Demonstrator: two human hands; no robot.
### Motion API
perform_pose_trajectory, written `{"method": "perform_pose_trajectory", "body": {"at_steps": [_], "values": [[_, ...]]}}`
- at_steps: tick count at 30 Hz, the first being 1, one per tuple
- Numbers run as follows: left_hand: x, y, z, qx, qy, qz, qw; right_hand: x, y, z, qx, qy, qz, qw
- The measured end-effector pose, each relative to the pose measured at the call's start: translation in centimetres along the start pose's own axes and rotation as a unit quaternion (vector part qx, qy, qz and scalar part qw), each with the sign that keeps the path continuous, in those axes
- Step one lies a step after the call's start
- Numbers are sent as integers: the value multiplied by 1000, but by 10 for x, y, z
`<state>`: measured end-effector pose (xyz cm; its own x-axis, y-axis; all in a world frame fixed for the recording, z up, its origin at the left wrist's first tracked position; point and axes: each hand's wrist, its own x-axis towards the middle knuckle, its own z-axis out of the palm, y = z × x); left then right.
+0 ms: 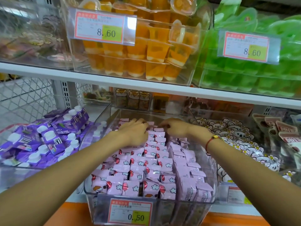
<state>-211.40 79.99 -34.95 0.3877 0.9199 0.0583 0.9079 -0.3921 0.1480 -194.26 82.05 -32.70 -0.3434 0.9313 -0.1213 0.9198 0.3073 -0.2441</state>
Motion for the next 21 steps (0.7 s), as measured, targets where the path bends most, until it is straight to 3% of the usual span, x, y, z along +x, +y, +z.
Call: {"method": "perform_pose_trajectory", "body": {"at_steps": [4,7,11,14,21], "values": [[-27,12,-10,-3,16,5,1000,-54,1,-7,-12,121,-56,991],[-67,32,-12,-27,83,46,995,-114,-1,14,-53,194,-87,976],[-124,63,4,-77,115,116,983,-170,-12,42,-58,193,-104,974],[-142,68,20,-41,96,161,981,-184,-16,46,-82,178,-124,973],[-145,51,19,-68,88,123,986,-204,-17,60,-87,208,-103,969]]}}
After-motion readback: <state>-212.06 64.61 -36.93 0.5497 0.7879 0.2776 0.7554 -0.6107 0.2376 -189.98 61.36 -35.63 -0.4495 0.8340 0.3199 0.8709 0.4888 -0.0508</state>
